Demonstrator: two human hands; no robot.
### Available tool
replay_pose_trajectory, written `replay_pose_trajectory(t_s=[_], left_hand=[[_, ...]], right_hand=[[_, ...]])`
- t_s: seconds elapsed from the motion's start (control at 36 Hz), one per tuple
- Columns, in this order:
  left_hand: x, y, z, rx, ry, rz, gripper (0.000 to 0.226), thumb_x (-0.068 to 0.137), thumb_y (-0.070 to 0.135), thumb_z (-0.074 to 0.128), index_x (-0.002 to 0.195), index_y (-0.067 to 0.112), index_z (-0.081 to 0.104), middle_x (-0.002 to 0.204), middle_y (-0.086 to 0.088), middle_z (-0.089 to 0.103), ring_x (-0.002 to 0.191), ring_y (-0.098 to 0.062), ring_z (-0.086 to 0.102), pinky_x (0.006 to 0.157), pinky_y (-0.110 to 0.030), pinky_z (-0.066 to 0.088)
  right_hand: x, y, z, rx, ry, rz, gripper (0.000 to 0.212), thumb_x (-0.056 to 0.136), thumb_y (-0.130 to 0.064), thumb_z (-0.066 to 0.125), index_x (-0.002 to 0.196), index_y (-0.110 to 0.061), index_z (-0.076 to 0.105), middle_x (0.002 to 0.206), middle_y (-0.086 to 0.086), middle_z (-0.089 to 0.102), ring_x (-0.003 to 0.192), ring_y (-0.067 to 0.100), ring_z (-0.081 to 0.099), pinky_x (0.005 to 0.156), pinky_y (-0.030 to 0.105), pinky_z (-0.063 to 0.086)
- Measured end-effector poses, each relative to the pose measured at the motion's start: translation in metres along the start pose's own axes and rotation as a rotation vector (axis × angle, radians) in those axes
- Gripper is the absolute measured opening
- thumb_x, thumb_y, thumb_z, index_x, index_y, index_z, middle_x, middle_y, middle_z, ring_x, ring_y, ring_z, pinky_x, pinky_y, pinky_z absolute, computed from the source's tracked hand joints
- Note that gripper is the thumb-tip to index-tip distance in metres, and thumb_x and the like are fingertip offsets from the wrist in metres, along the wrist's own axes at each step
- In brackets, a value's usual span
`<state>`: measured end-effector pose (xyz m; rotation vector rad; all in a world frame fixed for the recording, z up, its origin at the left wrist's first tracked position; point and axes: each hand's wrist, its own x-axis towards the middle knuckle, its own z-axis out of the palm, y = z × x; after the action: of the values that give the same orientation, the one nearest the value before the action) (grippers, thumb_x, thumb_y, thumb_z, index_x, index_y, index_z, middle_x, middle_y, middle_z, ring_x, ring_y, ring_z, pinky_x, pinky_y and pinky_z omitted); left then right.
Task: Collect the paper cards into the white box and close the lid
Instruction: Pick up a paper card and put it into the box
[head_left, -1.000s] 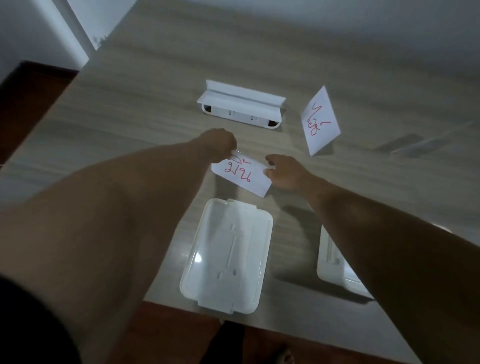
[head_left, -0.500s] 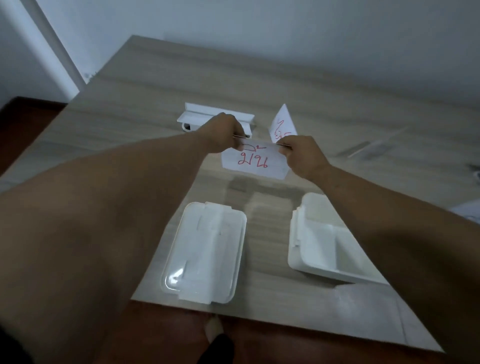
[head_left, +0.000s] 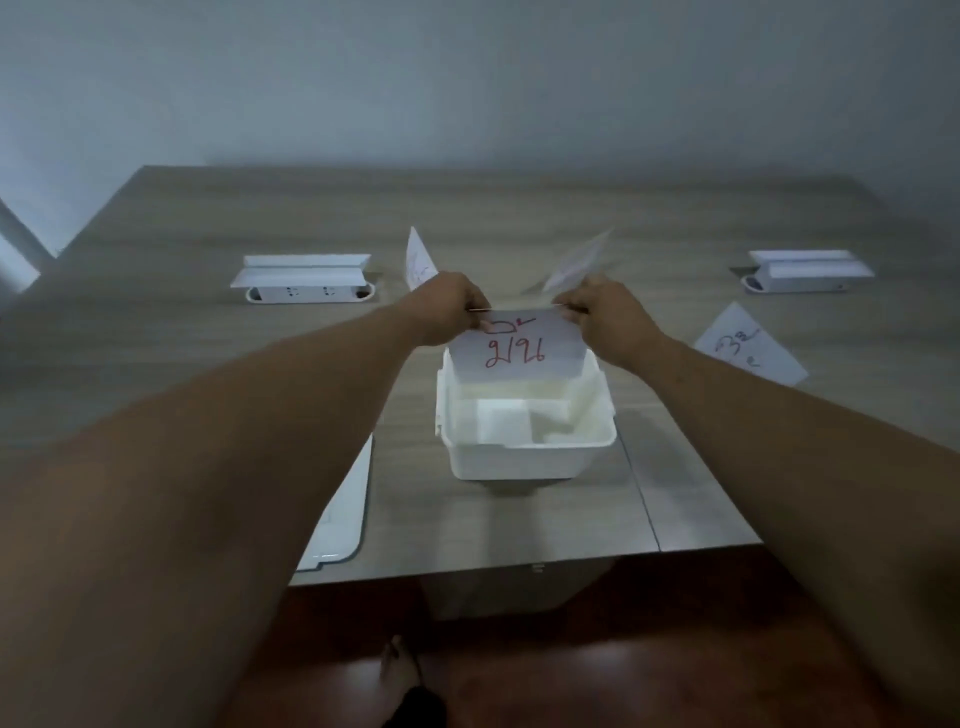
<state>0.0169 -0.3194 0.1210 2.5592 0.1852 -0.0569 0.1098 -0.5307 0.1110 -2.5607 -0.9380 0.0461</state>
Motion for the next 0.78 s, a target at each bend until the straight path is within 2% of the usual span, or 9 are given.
replay_pose_trajectory(t_s=[0.08, 0.19, 0.28, 0.33, 0.39, 0.58, 0.72, 0.78], left_hand=[[-0.006, 0.009, 0.024, 0.015, -0.06, -0.028, 0.026, 0.091, 0.021, 0.062, 0.111, 0.01, 0.074, 0.112, -0.009, 0.073, 0.102, -0.022, 0.065, 0.082, -0.025, 0.046], [-0.011, 0.008, 0.053, 0.044, -0.134, -0.048, 0.026, 0.095, 0.016, 0.055, 0.11, 0.008, 0.074, 0.11, -0.011, 0.073, 0.099, -0.026, 0.065, 0.084, -0.032, 0.052], [-0.009, 0.001, 0.071, 0.059, -0.18, -0.07, 0.027, 0.095, 0.014, 0.052, 0.112, 0.008, 0.073, 0.113, -0.011, 0.071, 0.103, -0.027, 0.063, 0.089, -0.035, 0.051], [-0.008, -0.004, 0.08, 0.081, -0.217, -0.084, 0.028, 0.094, 0.012, 0.051, 0.111, 0.009, 0.073, 0.115, -0.01, 0.07, 0.105, -0.027, 0.062, 0.087, -0.033, 0.048], [-0.005, -0.006, 0.091, 0.101, -0.259, -0.091, 0.028, 0.094, 0.012, 0.052, 0.112, 0.009, 0.073, 0.115, -0.01, 0.071, 0.106, -0.027, 0.062, 0.088, -0.032, 0.047], [-0.005, -0.012, 0.118, 0.171, -0.42, -0.124, 0.028, 0.093, 0.013, 0.053, 0.113, 0.01, 0.072, 0.118, -0.01, 0.07, 0.108, -0.028, 0.061, 0.093, -0.033, 0.047], [-0.002, -0.011, 0.128, 0.221, -0.572, -0.168, 0.03, 0.087, 0.01, 0.053, 0.109, 0.009, 0.074, 0.115, -0.01, 0.07, 0.105, -0.028, 0.062, 0.088, -0.032, 0.047], [0.002, -0.011, 0.128, 0.199, -0.639, -0.198, 0.03, 0.085, 0.011, 0.055, 0.108, 0.002, 0.072, 0.11, -0.013, 0.071, 0.094, -0.026, 0.063, 0.083, -0.033, 0.05]], right_hand=[[-0.019, 0.017, 0.009, 0.003, -0.032, 0.026, 0.031, 0.096, -0.009, 0.052, 0.124, -0.007, 0.064, 0.101, 0.014, 0.056, 0.105, 0.031, 0.055, 0.085, 0.023, 0.035], [-0.035, 0.033, 0.029, 0.039, -0.045, 0.062, 0.029, 0.094, -0.008, 0.054, 0.121, -0.009, 0.066, 0.091, 0.002, 0.046, 0.091, 0.021, 0.052, 0.078, 0.02, 0.032], [-0.044, 0.041, 0.044, 0.068, -0.071, 0.095, 0.027, 0.093, -0.007, 0.057, 0.117, -0.009, 0.069, 0.1, 0.011, 0.058, 0.098, 0.027, 0.058, 0.079, 0.022, 0.039], [-0.05, 0.045, 0.052, 0.075, -0.11, 0.104, 0.027, 0.092, -0.008, 0.057, 0.116, -0.01, 0.069, 0.115, 0.015, 0.063, 0.11, 0.029, 0.058, 0.091, 0.026, 0.044], [-0.055, 0.05, 0.059, 0.058, -0.138, 0.108, 0.028, 0.092, -0.008, 0.058, 0.116, -0.012, 0.07, 0.121, 0.012, 0.064, 0.115, 0.027, 0.057, 0.097, 0.028, 0.042], [-0.072, 0.06, 0.082, 0.036, -0.282, 0.154, 0.029, 0.091, -0.005, 0.056, 0.116, -0.013, 0.07, 0.122, 0.006, 0.066, 0.114, 0.023, 0.058, 0.095, 0.029, 0.044], [-0.077, 0.059, 0.088, 0.023, -0.36, 0.16, 0.028, 0.09, -0.003, 0.055, 0.111, -0.011, 0.071, 0.122, 0.006, 0.068, 0.114, 0.024, 0.06, 0.099, 0.039, 0.049], [-0.077, 0.059, 0.087, 0.001, -0.376, 0.154, 0.024, 0.089, -0.005, 0.053, 0.103, -0.005, 0.072, 0.114, 0.01, 0.071, 0.108, 0.027, 0.062, 0.094, 0.043, 0.051]])
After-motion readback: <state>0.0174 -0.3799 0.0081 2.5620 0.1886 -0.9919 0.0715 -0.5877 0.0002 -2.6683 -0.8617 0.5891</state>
